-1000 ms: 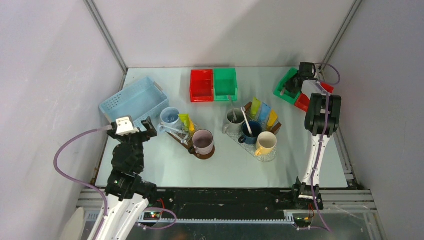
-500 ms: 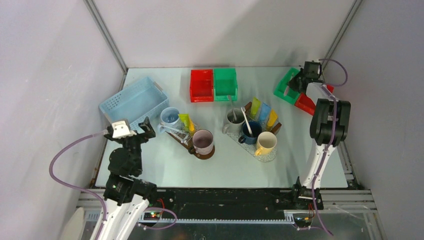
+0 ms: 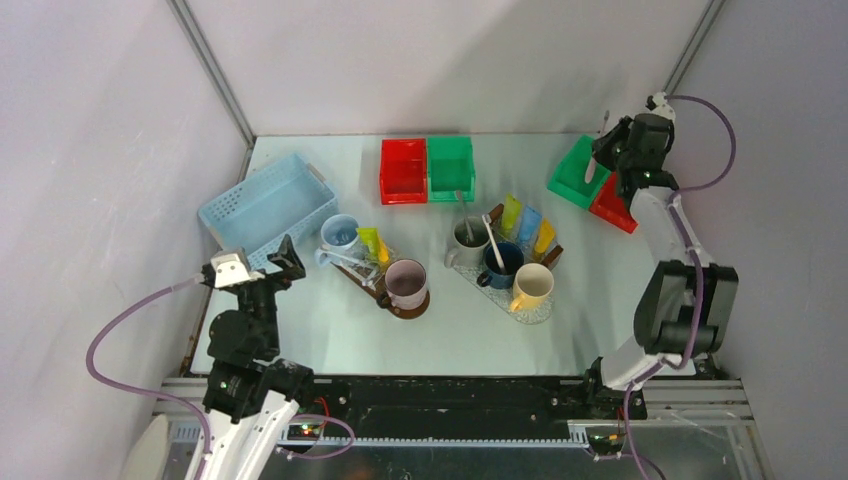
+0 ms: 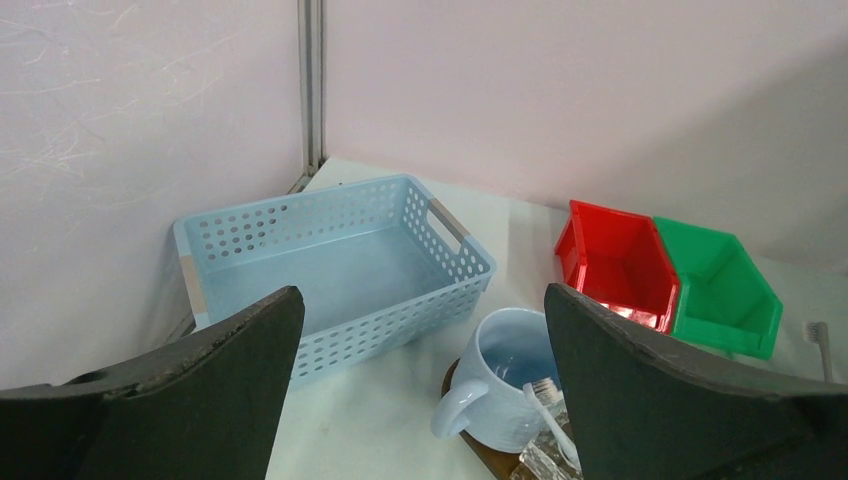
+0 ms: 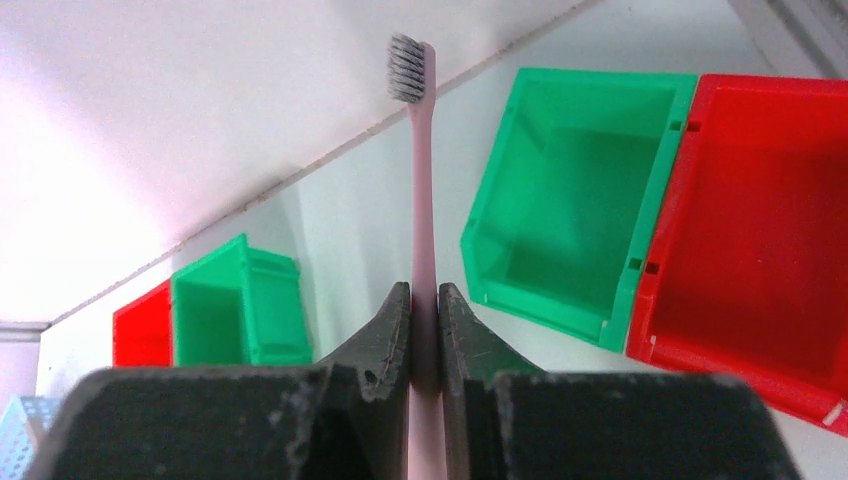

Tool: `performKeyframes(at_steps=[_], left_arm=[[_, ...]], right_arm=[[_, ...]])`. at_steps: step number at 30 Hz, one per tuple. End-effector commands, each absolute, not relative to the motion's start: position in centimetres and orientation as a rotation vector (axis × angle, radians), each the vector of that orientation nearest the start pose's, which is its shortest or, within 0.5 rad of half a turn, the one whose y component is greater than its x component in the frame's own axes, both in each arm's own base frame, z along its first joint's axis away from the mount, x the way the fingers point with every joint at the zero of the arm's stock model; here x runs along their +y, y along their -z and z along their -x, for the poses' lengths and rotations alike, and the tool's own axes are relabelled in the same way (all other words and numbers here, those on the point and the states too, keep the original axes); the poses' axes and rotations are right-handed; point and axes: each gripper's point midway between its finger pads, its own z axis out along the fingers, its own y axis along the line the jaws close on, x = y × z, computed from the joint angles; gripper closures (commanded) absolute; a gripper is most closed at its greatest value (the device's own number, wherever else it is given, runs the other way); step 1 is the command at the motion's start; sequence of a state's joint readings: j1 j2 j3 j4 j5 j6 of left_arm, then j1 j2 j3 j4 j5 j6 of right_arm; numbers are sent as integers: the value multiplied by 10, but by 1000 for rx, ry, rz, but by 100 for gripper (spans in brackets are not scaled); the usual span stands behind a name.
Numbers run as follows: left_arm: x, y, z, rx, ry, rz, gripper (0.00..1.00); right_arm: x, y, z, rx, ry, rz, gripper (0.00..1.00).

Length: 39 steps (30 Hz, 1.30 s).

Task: Prepare toiletry sets of a toothbrush and toothpaste on the tray
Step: Pick up the toothbrush from the storage box, then place the toothbrush in the cup.

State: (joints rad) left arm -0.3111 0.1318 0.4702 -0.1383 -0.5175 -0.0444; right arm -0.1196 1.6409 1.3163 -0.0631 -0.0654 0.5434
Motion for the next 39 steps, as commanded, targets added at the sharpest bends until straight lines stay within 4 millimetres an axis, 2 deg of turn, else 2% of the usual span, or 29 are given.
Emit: performKeyframes(at_steps=[1,2,3,7,14,19,25,26,27,28,29,30,31,32,33,34,35,39], left_arm=[[25,-299,-211,1337,-60,277,3],[26,-299,-210,1334,-60,278,3],[26,-300,-209,1329,-57,280,3],[26,-301,-207,1319,-50,286,3],[25,-301,-207,1314,-38,289,2],[25,-301,-207,1315,-33,288,2],[26,-301,-206,1310,-35,295,2],[26,-302,-205,1308,-35,296,2],[27,-302,-205,1307,-35,297,2],[26,-302,-205,1308,-35,296,2],[26,-301,-206,1308,-35,296,2],[26,-301,-205,1308,-35,296,2],[26,-301,-205,1308,-35,296,2],[26,-301,-206,1309,-35,295,2],[26,-301,-206,1311,-36,295,2],[26,-300,-206,1312,-35,294,2],[26,-300,-206,1312,-36,294,2],[26,-300,-207,1315,-37,295,2]], right_arm=[[-16,-286,-479,1762,-306,-462,100],[-10,-283,-473,1769,-305,-438,100],[-7,-297,-463,1739,-311,-417,100],[18,-323,-430,1635,-333,-287,100],[52,-332,-362,1496,-307,-81,100],[80,-329,-331,1435,-277,85,100],[106,-310,-304,1354,-272,259,100],[112,-314,-300,1316,-276,294,100],[114,-304,-296,1311,-279,313,100],[119,-309,-292,1260,-283,340,100],[121,-295,-289,1262,-286,359,100],[126,-299,-284,1213,-297,382,100],[128,-284,-283,1224,-304,398,100],[132,-286,-279,1189,-319,412,100],[133,-270,-279,1208,-326,424,100],[136,-272,-276,1184,-342,426,100],[138,-259,-276,1204,-351,433,100],[145,-236,-276,1227,-389,438,100]])
